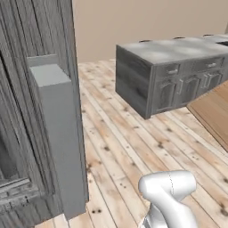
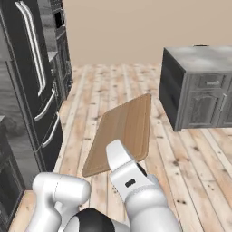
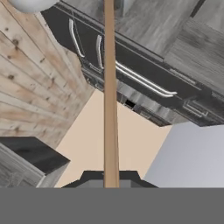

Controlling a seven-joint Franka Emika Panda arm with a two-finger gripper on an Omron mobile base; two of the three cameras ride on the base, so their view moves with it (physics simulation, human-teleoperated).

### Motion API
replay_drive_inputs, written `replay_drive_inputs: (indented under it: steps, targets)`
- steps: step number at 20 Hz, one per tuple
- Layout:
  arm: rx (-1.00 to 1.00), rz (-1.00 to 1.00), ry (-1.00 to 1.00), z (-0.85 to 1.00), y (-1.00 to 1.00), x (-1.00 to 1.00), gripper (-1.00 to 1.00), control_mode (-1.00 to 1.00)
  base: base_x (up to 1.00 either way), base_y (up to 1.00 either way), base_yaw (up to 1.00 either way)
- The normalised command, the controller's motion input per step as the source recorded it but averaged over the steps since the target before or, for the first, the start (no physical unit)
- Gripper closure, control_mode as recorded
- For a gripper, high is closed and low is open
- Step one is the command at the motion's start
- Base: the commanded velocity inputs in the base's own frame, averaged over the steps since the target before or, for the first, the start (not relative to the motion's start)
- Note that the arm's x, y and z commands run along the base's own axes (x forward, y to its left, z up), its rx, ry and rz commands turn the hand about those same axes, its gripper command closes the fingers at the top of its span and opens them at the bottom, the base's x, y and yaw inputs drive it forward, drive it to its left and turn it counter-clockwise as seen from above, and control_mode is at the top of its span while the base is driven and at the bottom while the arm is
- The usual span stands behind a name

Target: Move the cutting board and knife to the sink. Then move spray from the cabinet to the counter.

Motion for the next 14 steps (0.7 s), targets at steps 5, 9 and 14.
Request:
replay_drive_inputs:
  steps: [5, 9, 14]
  targets:
    - [0.00, 0.00, 0.00, 0.00, 0.00, 0.00, 1.00, 1.00, 0.77, -0.97, 0.00]
    - [0.00, 0.00, 0.00, 0.00, 0.00, 0.00, 1.00, 1.00, 0.70, -0.67, 0.02]
    - [0.00, 0.00, 0.00, 0.00, 0.00, 0.00, 1.00, 1.00, 0.96, -0.24, 0.07]
